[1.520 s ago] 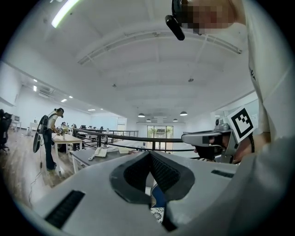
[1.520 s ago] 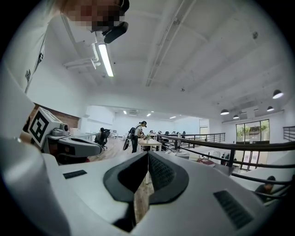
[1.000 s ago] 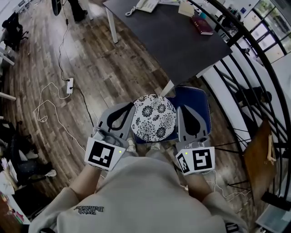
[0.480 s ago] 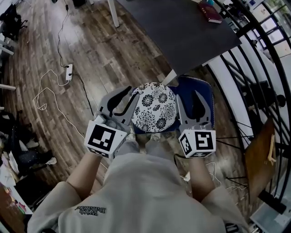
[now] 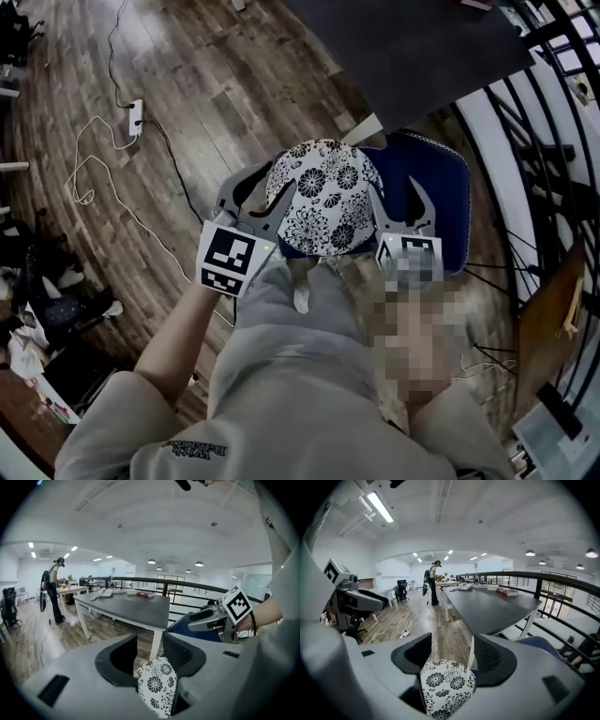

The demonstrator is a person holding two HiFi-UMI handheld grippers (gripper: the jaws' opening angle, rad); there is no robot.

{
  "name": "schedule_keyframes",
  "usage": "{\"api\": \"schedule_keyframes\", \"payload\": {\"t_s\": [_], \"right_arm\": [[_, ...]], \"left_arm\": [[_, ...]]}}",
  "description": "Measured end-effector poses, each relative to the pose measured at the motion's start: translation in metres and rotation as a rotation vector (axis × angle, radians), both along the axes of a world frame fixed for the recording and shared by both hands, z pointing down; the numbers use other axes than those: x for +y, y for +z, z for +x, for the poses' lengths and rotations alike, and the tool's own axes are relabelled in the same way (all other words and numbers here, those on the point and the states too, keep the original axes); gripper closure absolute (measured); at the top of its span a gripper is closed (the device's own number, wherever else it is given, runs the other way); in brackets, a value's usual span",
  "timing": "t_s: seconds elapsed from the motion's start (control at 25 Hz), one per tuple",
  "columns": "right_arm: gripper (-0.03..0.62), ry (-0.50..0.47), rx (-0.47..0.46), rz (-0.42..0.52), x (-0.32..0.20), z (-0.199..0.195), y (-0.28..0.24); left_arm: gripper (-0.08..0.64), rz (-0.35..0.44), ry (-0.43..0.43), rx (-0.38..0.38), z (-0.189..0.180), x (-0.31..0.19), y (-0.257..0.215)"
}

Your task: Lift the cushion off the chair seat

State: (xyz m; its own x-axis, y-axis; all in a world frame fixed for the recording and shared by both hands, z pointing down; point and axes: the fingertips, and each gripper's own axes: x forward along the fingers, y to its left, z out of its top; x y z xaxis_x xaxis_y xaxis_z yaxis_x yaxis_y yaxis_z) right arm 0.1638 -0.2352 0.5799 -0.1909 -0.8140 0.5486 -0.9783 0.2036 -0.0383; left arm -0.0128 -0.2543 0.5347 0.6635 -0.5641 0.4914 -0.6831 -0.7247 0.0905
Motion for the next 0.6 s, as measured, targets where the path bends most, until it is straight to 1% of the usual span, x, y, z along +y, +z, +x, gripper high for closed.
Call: {"api": "schedule_keyframes", "payload": {"t_s": [0.16, 0.36, 0.48, 0.6], "right_arm": [[0.323, 0.006, 0.008, -0.109, -0.002, 0.002, 0.08], [0.31, 0.01, 0.037, -0.226, 0.004, 0.009, 0.183], [0.301, 0.042, 0.028, -0.28, 0.012, 0.011, 0.244], [0.285, 0.08, 0.026, -0.333, 0.024, 0.02, 0.305]], "left_arm": [[0.371, -0.152, -0.005, -0.006, -0.004, -0.004, 0.092], [0.362, -0.293, -0.021, -0.083, -0.016, 0.004, 0.213], [0.345, -0.344, -0.012, -0.091, -0.021, 0.013, 0.272], [0.329, -0.38, -0.002, -0.129, -0.019, 0.021, 0.333]]}}
